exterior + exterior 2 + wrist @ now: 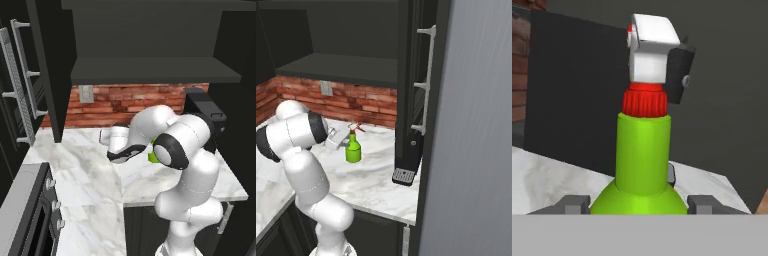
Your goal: Move the cutting board and knife to the sink. Then move spray from the cabinet to the counter.
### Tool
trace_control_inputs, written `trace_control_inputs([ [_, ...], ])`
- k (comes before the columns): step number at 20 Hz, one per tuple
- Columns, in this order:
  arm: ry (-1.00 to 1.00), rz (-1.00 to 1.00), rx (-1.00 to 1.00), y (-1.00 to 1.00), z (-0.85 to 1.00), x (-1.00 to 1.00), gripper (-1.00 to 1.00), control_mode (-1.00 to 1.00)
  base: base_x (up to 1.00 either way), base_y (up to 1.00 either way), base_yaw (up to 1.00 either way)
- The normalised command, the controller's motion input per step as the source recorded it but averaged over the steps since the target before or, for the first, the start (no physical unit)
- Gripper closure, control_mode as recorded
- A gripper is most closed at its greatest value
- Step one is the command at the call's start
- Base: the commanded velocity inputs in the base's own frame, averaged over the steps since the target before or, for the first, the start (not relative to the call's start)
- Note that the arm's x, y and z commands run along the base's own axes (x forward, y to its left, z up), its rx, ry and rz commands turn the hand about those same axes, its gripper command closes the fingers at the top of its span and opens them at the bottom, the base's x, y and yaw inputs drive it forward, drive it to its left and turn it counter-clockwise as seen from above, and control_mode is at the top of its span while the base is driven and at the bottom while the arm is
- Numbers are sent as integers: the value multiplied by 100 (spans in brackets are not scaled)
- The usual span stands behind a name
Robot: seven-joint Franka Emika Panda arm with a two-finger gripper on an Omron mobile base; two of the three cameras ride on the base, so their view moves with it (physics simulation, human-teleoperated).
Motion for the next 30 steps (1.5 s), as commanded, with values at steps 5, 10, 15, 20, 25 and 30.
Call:
trace_control_inputs([
  [5,-5,-6,0,0,-3,0,100,-100,0,0,0],
  [10,-8,-4,0,0,0,-3,100,-100,0,0,0],
  [15,-30,0,0,0,-2,-7,100,-100,0,0,0],
  [20,-33,0,0,0,-16,-5,100,-100,0,0,0],
  [25,-13,0,1,0,-47,0,100,-100,0,0,0],
  [30,-7,0,0,0,-63,0,100,-100,0,0,0],
])
